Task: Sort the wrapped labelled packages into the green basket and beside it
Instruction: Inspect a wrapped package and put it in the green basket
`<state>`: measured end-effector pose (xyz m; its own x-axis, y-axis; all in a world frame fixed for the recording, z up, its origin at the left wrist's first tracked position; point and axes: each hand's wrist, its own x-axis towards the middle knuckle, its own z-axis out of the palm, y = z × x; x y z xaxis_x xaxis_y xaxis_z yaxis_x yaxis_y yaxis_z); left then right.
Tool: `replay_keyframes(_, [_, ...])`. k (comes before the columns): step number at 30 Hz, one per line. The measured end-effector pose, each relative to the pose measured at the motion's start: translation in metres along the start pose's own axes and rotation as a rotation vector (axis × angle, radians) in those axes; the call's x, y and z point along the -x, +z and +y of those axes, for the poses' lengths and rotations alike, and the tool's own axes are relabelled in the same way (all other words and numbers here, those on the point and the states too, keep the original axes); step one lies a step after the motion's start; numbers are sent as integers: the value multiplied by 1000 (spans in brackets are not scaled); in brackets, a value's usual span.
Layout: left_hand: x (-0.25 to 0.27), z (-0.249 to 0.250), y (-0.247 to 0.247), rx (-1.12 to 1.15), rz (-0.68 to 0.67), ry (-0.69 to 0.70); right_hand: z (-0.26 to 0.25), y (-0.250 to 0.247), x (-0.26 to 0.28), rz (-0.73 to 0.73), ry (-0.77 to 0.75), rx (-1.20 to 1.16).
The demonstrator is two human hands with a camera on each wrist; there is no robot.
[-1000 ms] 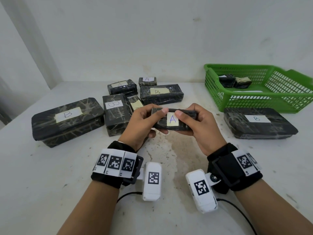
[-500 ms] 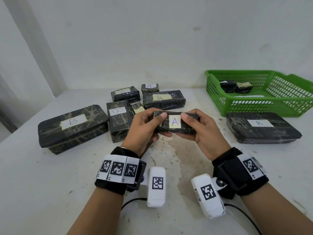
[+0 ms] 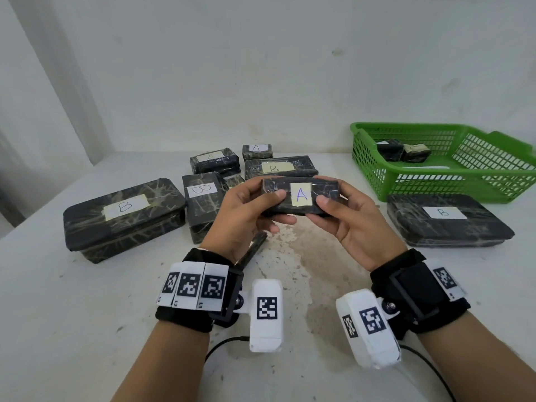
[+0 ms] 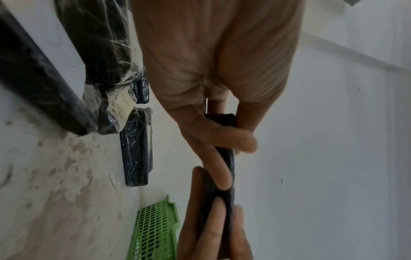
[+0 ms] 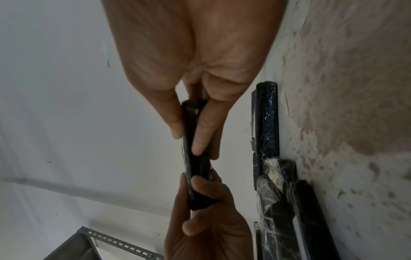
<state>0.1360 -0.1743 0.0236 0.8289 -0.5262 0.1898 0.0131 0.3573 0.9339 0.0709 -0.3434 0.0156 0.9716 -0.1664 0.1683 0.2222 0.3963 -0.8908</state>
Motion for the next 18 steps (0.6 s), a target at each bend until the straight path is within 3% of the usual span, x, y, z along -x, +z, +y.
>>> replay_keyframes(4, [2,0,0,2,-65,-23,2,0,0,41,-24,-1])
replay_keyframes(8, [0,-1,-1,-11,-38,-4,0,0,0,-7,1,-9])
replay_keyframes(18, [1,-4,1,-24,-32,52,3,4,2,40,-25,6])
